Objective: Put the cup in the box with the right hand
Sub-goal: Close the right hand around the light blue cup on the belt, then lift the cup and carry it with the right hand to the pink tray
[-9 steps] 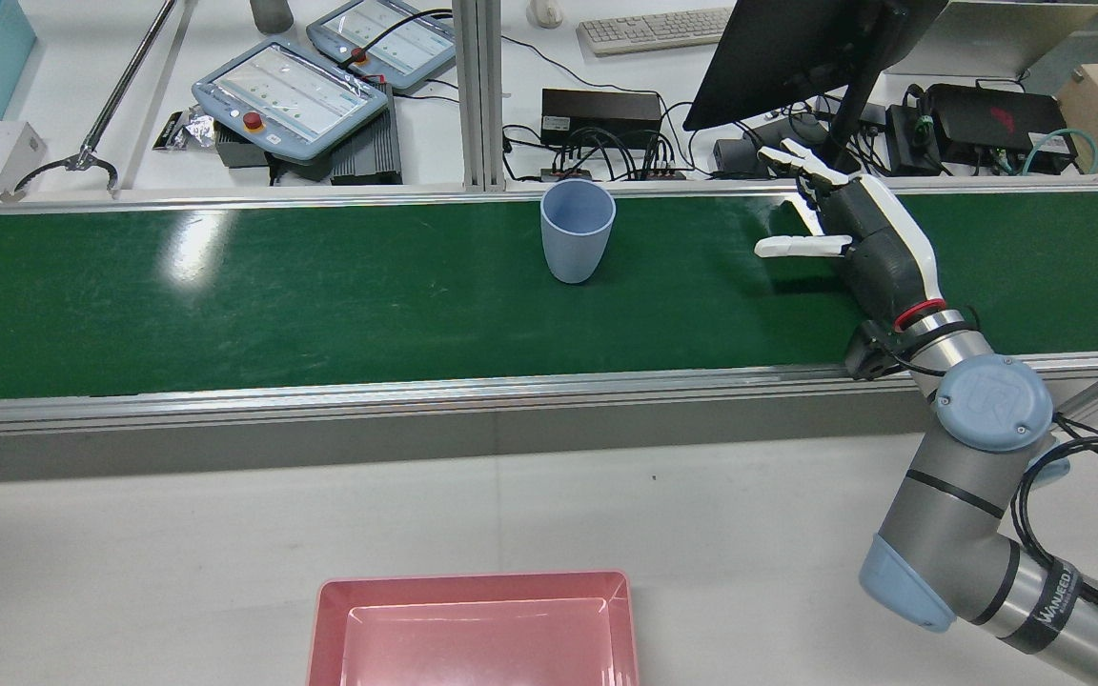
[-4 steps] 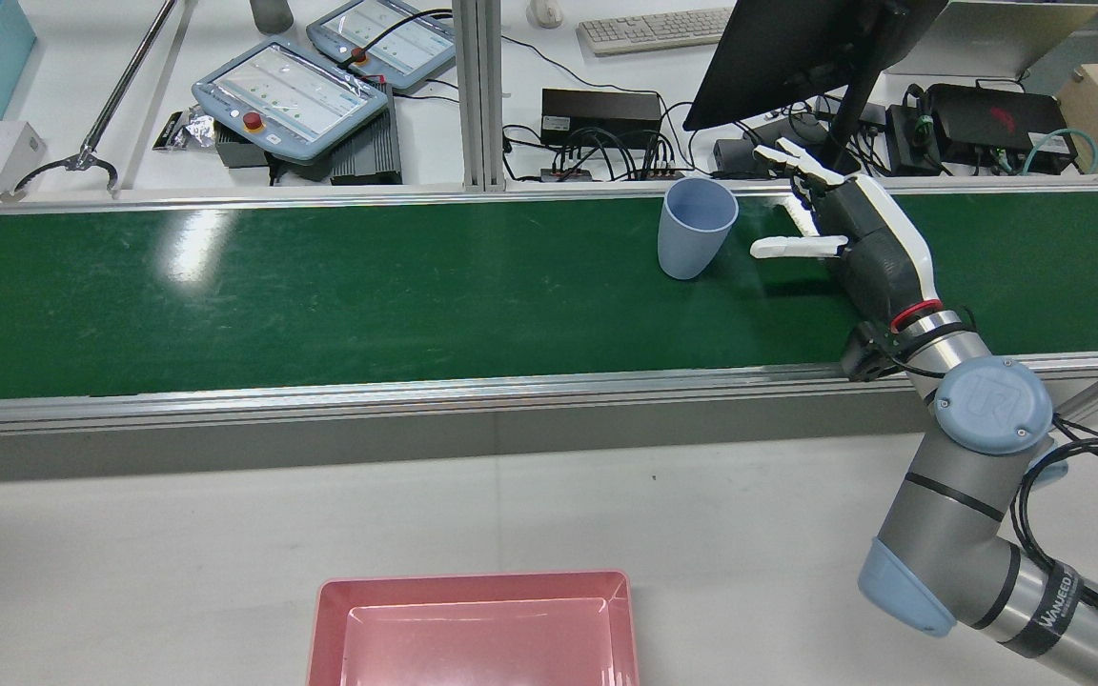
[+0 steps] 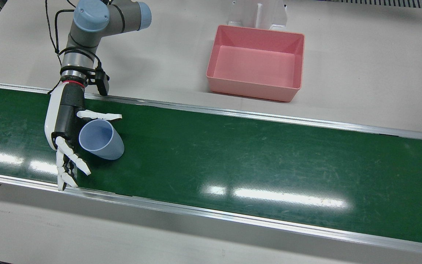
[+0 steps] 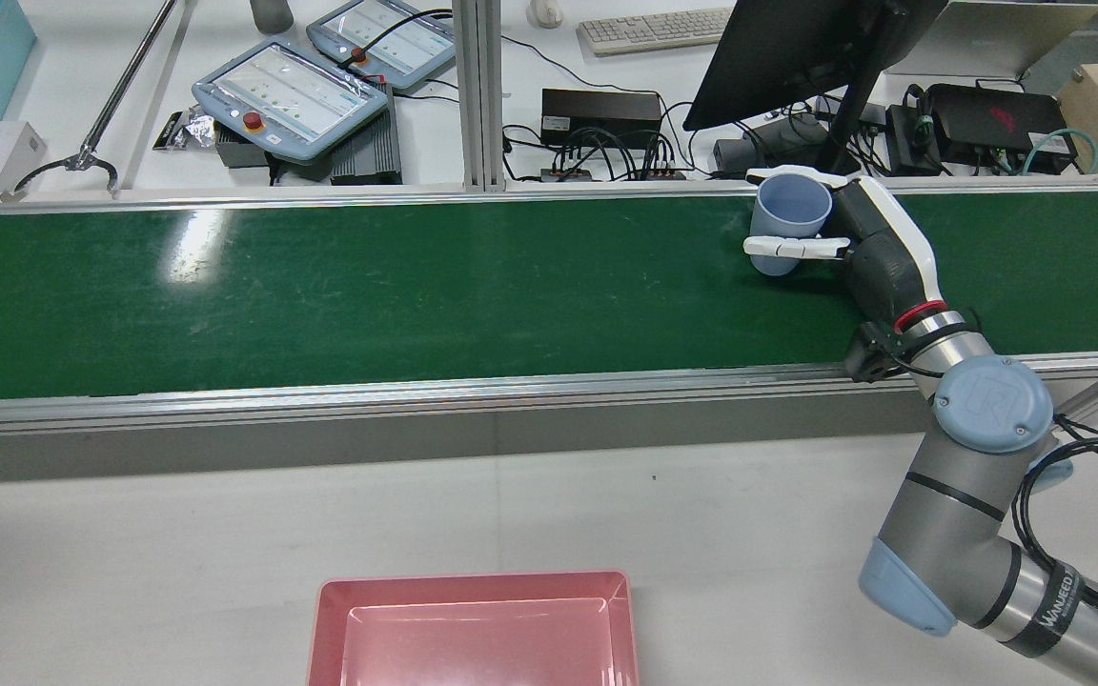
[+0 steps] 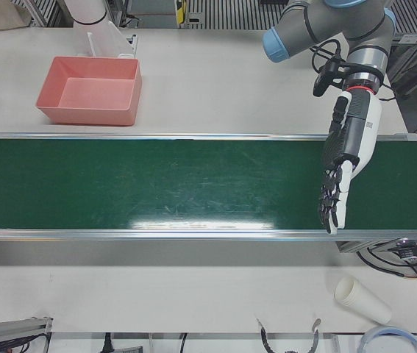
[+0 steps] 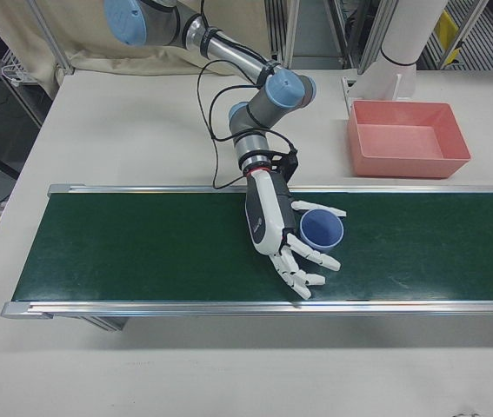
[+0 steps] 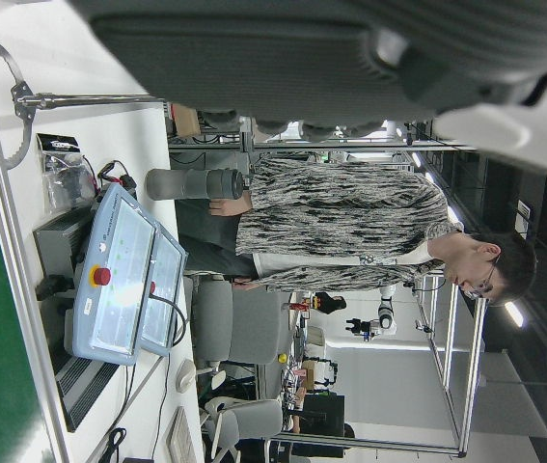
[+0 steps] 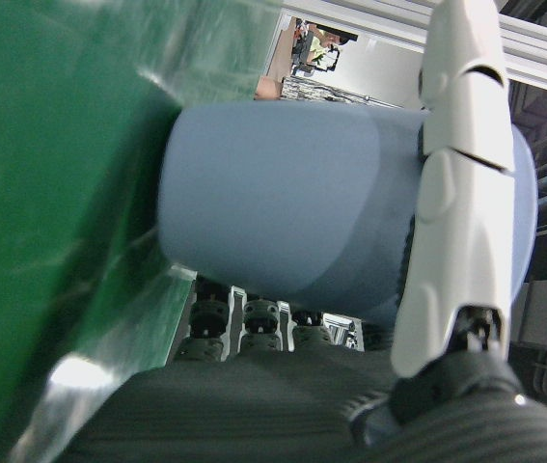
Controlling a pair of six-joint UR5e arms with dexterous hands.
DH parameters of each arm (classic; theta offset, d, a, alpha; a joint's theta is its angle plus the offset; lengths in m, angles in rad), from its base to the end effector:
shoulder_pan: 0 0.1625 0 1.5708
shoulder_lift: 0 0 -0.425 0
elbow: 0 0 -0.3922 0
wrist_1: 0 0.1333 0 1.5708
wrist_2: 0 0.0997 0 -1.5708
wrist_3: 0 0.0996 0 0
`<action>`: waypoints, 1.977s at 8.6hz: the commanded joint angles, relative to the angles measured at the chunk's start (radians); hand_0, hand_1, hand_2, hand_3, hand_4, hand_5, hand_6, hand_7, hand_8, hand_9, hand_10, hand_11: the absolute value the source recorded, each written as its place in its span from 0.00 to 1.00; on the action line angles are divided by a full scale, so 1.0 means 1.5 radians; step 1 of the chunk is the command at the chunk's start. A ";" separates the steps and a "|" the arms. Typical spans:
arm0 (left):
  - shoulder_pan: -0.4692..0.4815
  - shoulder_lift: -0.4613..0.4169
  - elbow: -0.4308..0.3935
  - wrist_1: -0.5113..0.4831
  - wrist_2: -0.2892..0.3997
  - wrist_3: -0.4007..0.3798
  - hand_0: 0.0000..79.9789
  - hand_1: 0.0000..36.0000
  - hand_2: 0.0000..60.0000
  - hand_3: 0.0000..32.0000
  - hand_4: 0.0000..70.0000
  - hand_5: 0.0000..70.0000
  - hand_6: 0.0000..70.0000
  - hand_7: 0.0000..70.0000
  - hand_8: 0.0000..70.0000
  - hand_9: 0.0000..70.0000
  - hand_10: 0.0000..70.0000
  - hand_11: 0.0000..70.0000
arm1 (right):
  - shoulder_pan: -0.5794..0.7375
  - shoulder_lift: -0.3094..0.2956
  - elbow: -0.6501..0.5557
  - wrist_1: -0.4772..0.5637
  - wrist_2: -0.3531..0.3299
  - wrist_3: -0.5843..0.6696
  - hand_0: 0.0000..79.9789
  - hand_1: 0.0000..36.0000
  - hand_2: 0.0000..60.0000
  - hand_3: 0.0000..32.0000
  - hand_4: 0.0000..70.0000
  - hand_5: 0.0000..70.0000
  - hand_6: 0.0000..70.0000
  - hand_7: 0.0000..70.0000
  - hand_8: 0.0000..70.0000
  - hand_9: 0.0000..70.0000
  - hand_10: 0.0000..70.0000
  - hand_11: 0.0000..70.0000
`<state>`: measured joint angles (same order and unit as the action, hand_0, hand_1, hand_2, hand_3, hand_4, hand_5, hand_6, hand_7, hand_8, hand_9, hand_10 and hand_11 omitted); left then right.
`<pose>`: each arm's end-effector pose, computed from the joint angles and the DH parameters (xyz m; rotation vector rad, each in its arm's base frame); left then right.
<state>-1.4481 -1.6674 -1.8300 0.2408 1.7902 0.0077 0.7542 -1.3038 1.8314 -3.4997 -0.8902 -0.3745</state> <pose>-0.0476 -0.5264 0.5368 -0.3362 2.1470 -1.9077 -0.2624 -0.5154 0.4602 0.1510 -2.1802 1.8780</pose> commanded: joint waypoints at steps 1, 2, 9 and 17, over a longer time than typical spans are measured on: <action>0.000 0.000 0.000 0.000 0.000 0.000 0.00 0.00 0.00 0.00 0.00 0.00 0.00 0.00 0.00 0.00 0.00 0.00 | 0.018 -0.013 0.038 -0.069 0.000 0.005 0.68 0.80 0.99 0.00 0.69 0.20 0.47 1.00 0.75 1.00 0.62 0.88; 0.000 0.000 0.000 0.000 0.000 0.000 0.00 0.00 0.00 0.00 0.00 0.00 0.00 0.00 0.00 0.00 0.00 0.00 | 0.022 -0.023 0.058 -0.069 0.000 0.006 0.67 0.75 0.88 0.00 0.59 0.19 0.45 1.00 0.72 1.00 0.60 0.86; 0.000 0.000 0.000 0.000 0.000 0.000 0.00 0.00 0.00 0.00 0.00 0.00 0.00 0.00 0.00 0.00 0.00 0.00 | -0.208 -0.007 0.349 -0.068 0.029 -0.173 0.63 0.56 0.58 0.00 0.49 0.17 0.41 1.00 0.68 1.00 0.59 0.84; 0.000 0.000 -0.001 0.000 0.000 0.000 0.00 0.00 0.00 0.00 0.00 0.00 0.00 0.00 0.00 0.00 0.00 0.00 | -0.521 0.013 0.310 0.130 0.163 -0.437 0.59 0.33 0.00 0.00 0.00 0.07 0.10 0.33 0.07 0.17 0.08 0.14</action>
<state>-1.4481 -1.6675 -1.8314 0.2408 1.7901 0.0077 0.0135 -1.2704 2.2991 -3.3458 -0.6746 -1.0004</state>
